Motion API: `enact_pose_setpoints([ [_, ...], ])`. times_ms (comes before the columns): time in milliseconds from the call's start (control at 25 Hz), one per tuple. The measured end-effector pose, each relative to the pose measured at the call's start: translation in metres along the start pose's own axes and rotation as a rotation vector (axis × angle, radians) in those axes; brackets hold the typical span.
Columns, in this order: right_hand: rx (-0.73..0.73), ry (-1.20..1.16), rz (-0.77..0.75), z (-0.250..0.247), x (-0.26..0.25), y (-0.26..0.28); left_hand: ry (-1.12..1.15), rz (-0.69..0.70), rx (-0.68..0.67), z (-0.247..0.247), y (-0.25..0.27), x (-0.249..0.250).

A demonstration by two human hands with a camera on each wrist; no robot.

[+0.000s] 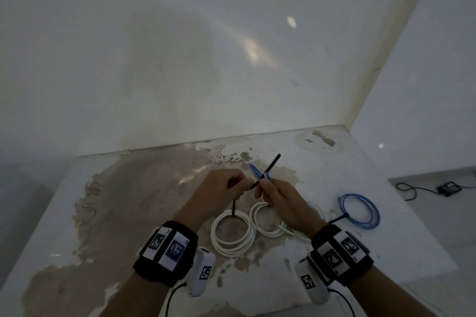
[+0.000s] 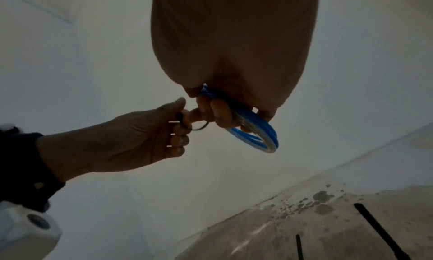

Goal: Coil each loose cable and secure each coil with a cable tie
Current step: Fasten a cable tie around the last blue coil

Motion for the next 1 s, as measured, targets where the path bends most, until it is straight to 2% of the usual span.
enact_pose_setpoints([
  [80, 0.017, 0.023, 0.024, -0.002, 0.001, -0.003, 0.045, 0.068, 0.010, 0.000, -0.001, 0.012],
  [200, 0.035, -0.087, 0.103, -0.003, 0.003, -0.005, -0.050, 0.187, -0.007, 0.002, -0.005, 0.021],
  [280, 0.041, -0.067, 0.095, -0.003, 0.005, -0.006, -0.070, 0.212, -0.010, 0.000, -0.008, 0.021],
  [440, 0.060, -0.028, 0.065, -0.004, 0.007, -0.009, 0.020, 0.157, 0.024, -0.002, -0.009, 0.022],
  [560, 0.085, -0.035, 0.036, -0.006, 0.001, -0.009, 0.109, 0.065, 0.023, 0.004, -0.011, 0.012],
  [720, 0.155, 0.040, 0.018, -0.012, -0.004, -0.007, -0.006, 0.005, -0.010, 0.013, -0.009, -0.003],
  [800, 0.197, -0.031, 0.012, -0.018, -0.003, -0.007, -0.032, 0.001, -0.001, 0.012, -0.008, -0.004],
  [1000, 0.227, -0.507, 0.170, -0.028, 0.010, -0.013, -0.053, 0.001, 0.060, 0.005, -0.013, 0.003],
])
Point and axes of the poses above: each hand's wrist, its own y-axis away from the middle knuckle, its own z-axis out of the palm, x = y × z, the point moved 3 cm from there along -y, towards the middle knuckle, and after that the axes turned 13 degrees about -y, right-handed, at the moved point
